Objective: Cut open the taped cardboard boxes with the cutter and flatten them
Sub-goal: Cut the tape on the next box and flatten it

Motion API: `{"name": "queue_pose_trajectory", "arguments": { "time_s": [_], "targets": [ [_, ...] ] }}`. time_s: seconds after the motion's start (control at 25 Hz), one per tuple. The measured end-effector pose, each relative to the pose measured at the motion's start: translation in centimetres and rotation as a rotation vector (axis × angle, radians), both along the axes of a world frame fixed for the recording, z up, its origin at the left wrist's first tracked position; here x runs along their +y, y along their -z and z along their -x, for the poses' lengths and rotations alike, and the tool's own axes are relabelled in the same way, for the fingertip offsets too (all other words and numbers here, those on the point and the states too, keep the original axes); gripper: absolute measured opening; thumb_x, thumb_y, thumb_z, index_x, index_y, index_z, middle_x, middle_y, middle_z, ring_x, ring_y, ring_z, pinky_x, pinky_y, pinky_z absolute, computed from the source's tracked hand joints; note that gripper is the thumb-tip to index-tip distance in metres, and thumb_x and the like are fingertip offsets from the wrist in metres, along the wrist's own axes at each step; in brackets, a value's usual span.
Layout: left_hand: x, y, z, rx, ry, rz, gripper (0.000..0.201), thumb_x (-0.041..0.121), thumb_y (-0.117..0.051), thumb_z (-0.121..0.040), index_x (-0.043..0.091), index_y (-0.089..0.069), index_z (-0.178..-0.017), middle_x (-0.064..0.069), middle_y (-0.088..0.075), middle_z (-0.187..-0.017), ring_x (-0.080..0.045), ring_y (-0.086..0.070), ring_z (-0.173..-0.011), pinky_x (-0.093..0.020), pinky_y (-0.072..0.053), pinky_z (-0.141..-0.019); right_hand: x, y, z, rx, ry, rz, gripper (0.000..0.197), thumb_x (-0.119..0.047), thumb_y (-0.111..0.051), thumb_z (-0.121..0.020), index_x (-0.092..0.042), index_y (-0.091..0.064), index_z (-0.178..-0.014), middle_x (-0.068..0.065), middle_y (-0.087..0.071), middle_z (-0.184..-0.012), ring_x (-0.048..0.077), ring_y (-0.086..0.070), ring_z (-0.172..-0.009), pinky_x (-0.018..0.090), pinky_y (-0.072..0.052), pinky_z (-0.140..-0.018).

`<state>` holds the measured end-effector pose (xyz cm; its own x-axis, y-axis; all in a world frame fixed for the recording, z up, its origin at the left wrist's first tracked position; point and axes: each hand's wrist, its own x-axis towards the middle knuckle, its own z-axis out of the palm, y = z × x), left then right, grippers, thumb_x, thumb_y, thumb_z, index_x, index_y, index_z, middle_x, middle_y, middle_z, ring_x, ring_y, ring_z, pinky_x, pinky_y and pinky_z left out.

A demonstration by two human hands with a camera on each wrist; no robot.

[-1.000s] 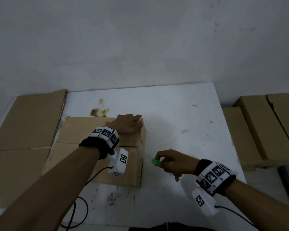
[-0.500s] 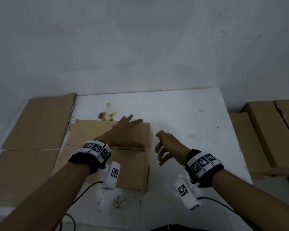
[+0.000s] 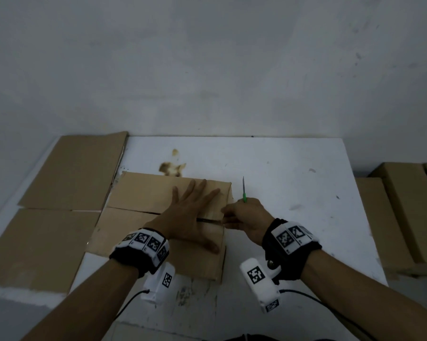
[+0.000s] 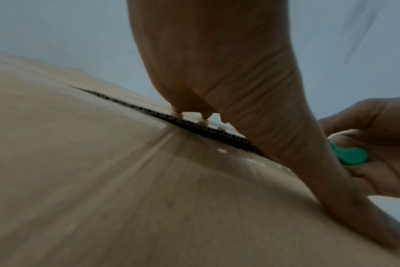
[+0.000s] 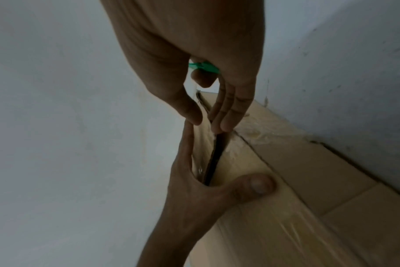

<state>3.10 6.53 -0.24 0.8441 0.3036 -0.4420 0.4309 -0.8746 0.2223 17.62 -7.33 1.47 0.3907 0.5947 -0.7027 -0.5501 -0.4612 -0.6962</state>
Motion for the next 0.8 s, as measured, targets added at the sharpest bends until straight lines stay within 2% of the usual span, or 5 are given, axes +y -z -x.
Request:
{"name": "queue_pose_trajectory", "arguments": {
  "time_s": [0.16, 0.32, 0.52, 0.64, 0.8],
  "targets": [
    [-0.1, 0.3, 0.1, -0.077, -0.020, -0.011, 0.124, 0.104, -0.031, -0.052, 0.049, 0.017, -0.151, 0.007, 0.024, -0.164, -0.021, 0.028, -0.149, -0.062, 0.017, -0.115, 0.3, -0.2, -0.2, 0.132, 0.045, 0.000, 0.007, 0.004, -0.062, -0.088, -0.002, -0.060, -0.085, 0.014, -0.062, -0.083, 0.024, -0.063, -0.069, 0.035, -0.058, -0.065],
    [0.5, -0.4, -0.6, -0.091, -0.048, -0.034, 0.103, 0.096, -0.007, -0.068, 0.044, -0.004, -0.156, 0.008, 0.001, -0.167, -0.020, 0.008, -0.154, -0.058, 0.004, -0.120, 0.4, -0.1, -0.4, 0.175, 0.079, 0.006, 0.015, 0.011, -0.054, -0.087, -0.002, -0.055, -0.079, 0.014, -0.056, -0.077, 0.026, -0.062, -0.065, 0.036, -0.055, -0.063],
    [1.7, -2.2, -2.5, -0.078, 0.091, -0.144, 0.089, 0.073, 0.005, -0.086, 0.027, -0.018, -0.158, 0.001, -0.020, -0.165, -0.026, -0.018, -0.152, -0.053, -0.024, -0.119, 0.5, -0.5, -0.7, 0.043, 0.043, -0.140, 0.030, 0.012, -0.063, -0.083, -0.010, -0.051, -0.067, 0.019, -0.061, -0.083, 0.027, -0.064, -0.086, 0.042, -0.056, -0.087],
    [2.0, -3.3, -3.4, -0.163, 0.046, -0.144, 0.081, 0.060, -0.003, -0.089, 0.022, -0.031, -0.155, -0.008, -0.038, -0.157, -0.030, -0.039, -0.142, -0.047, -0.037, -0.110, -0.1, -0.3, -0.4, -0.202, -0.061, -0.157, 0.038, 0.010, -0.065, -0.081, -0.016, -0.039, -0.073, 0.026, -0.064, -0.101, 0.025, -0.061, -0.093, 0.039, -0.055, -0.081],
    [2.6, -3.9, -3.3, -0.206, 0.079, -0.129, 0.083, 0.058, -0.006, -0.087, 0.018, -0.041, -0.151, -0.012, -0.052, -0.146, -0.032, -0.052, -0.130, -0.043, -0.046, -0.101, -0.9, 0.7, -0.3, -0.248, -0.088, -0.206, 0.036, 0.009, -0.064, -0.084, -0.015, -0.038, -0.081, 0.021, -0.066, -0.114, 0.030, -0.063, -0.103, 0.039, -0.052, -0.083]
  ]
}}
